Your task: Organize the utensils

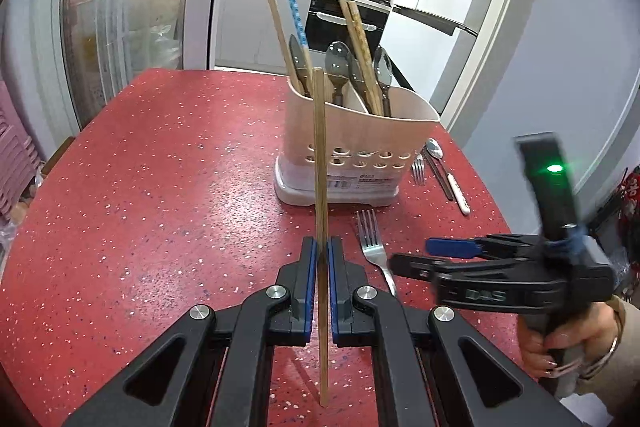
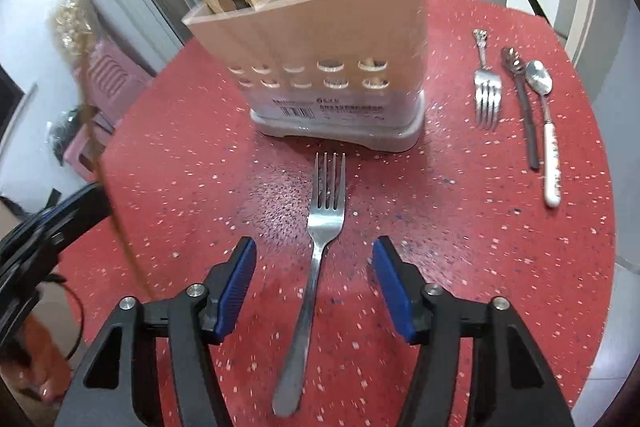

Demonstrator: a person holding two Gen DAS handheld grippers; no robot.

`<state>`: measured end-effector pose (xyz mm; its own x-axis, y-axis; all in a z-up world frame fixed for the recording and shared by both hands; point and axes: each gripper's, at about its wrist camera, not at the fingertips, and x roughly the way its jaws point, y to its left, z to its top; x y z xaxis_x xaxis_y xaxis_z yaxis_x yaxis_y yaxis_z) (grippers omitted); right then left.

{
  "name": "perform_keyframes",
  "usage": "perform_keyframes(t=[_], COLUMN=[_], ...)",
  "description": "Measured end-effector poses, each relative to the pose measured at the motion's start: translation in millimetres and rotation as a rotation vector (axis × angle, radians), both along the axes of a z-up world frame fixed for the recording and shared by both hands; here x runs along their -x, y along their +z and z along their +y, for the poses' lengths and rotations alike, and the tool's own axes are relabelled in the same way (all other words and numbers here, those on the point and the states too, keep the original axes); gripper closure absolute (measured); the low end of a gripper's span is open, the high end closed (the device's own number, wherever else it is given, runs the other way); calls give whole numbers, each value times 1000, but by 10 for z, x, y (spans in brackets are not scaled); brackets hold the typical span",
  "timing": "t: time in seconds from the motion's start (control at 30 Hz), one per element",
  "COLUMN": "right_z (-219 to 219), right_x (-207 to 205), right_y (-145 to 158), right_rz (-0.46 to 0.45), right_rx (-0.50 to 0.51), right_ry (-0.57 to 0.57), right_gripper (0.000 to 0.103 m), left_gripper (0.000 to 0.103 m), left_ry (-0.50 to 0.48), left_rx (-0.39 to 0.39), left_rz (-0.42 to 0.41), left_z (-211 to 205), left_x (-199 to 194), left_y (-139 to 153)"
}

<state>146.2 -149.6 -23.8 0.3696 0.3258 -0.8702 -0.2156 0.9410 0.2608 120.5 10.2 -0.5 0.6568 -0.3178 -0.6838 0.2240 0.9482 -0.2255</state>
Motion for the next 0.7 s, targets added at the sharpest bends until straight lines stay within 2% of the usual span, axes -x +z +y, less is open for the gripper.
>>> perform_keyframes(t=[0.07,0.33,0.4,0.43,0.53,0.7], right_z=[66,270,307,302,187,-55], right_x=[-84,-331,-303,-291,-241,19], right_y=[-79,-271,-250,-244,-210,52], right_rz=[14,-2,-31,-39,-48,-152], right_rx=[33,118,156,161,114,20], right_ry=[-17,-57,-57,-58,-85,-82], right_gripper=[49,50,76,76,77,77], left_gripper=[72,72,72,72,72,72], left_ry=[7,22,23,24,29,31], left_rx=[8,27,31,34,41,39], left_rz=[1,-2,-2,-2,-1,-14], left_z=[37,92,105,110,116,103], left_x=[-5,8,6,4,-1,7], left_y=[-10,-29,-38,-42,-47,-20])
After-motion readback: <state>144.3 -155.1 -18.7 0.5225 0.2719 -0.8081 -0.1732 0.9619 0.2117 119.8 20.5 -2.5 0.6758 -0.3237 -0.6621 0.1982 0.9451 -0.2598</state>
